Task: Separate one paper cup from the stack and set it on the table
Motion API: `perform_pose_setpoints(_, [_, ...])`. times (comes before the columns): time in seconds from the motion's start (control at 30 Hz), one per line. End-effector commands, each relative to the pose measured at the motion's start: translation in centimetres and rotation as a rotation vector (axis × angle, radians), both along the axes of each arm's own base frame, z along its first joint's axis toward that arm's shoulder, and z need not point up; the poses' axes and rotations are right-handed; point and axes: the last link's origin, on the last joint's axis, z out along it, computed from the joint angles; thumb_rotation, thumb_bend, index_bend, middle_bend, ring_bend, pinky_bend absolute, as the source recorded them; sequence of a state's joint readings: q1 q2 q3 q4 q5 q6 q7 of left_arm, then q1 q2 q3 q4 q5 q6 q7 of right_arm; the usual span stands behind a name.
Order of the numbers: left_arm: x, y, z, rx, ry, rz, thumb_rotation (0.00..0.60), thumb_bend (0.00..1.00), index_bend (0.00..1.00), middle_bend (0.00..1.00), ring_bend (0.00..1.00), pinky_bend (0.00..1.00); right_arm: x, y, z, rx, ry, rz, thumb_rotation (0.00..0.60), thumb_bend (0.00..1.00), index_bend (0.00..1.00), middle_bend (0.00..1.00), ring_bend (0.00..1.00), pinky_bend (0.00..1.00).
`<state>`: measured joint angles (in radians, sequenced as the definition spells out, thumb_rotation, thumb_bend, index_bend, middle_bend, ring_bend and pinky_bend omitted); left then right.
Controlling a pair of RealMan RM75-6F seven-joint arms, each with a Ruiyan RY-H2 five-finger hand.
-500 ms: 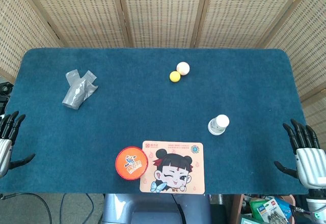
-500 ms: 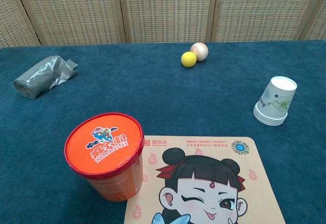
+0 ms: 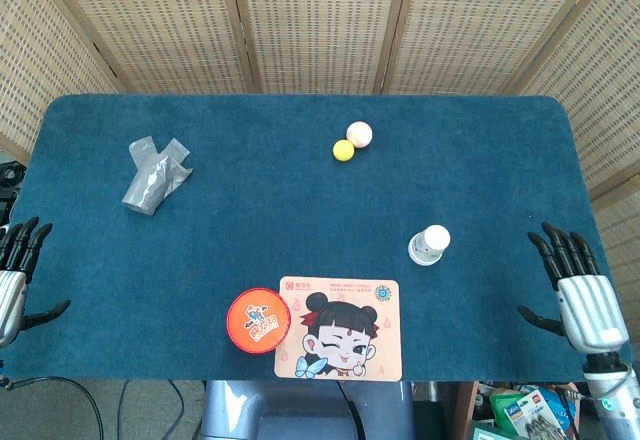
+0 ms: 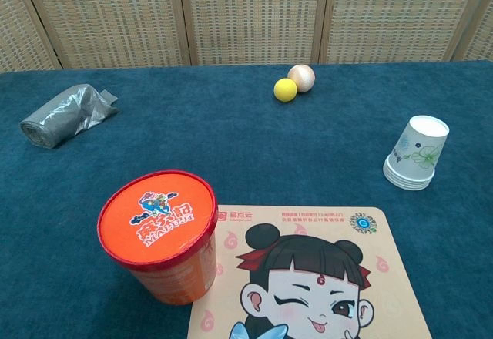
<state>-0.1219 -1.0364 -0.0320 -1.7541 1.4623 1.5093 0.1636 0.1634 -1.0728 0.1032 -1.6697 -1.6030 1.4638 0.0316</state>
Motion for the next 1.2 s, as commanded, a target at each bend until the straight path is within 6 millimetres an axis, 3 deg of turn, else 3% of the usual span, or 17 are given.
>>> perform_pose_setpoints(0.03, [-0.1, 0.2, -0.1, 0.002, 0.005, 0.007, 0.600, 0.10, 0.00, 0.00, 0.00, 0.00, 1.6, -4.4, -1.3, 0.092, -0.007, 0.089, 0.600, 0.00, 0.08, 0.12, 0.01, 0.10])
perform_pose_setpoints(0.2, [-0.2, 0.7, -0.3, 0.003, 0.016, 0.017, 0.600, 0.10, 0.00, 0.00, 0.00, 0.00, 2.6, -8.4, -2.9, 0.230, -0.023, 0.055, 0.600, 0.08, 0.12, 0.16, 0.05, 0.16])
perform_pose_setpoints(0.33, [-0.6, 1.1, -0.4, 0.006, 0.030, 0.040, 0.600, 0.10, 0.00, 0.00, 0.00, 0.00, 2.6, -11.4, -5.3, 0.339, 0.040, -0.004, 0.600, 0.14, 0.15, 0.22, 0.10, 0.20])
perform_pose_setpoints(0.5, [-1.3, 1.5, -0.4, 0.003, 0.038, 0.072, 0.600, 0.10, 0.00, 0.00, 0.00, 0.00, 2.4, -12.2, -7.2, 0.411, 0.035, -0.036, 0.600, 0.17, 0.17, 0.24, 0.12, 0.25])
perform_pose_setpoints(0.9, [-1.5, 1.8, -0.5, 0.001, 0.040, 0.080, 0.600, 0.10, 0.00, 0.00, 0.00, 0.00, 0.8, -13.9, -9.3, 0.415, 0.053, -0.045, 0.600, 0.21, 0.20, 0.27, 0.15, 0.31])
perform_pose_setpoints(1.2, [-1.5, 1.7, -0.7, -0.007, 0.039, 0.086, 0.600, 0.10, 0.00, 0.00, 0.00, 0.00, 1.2, -15.1, -10.9, 0.408, 0.062, -0.035, 0.600, 0.28, 0.37, 0.40, 0.27, 0.47])
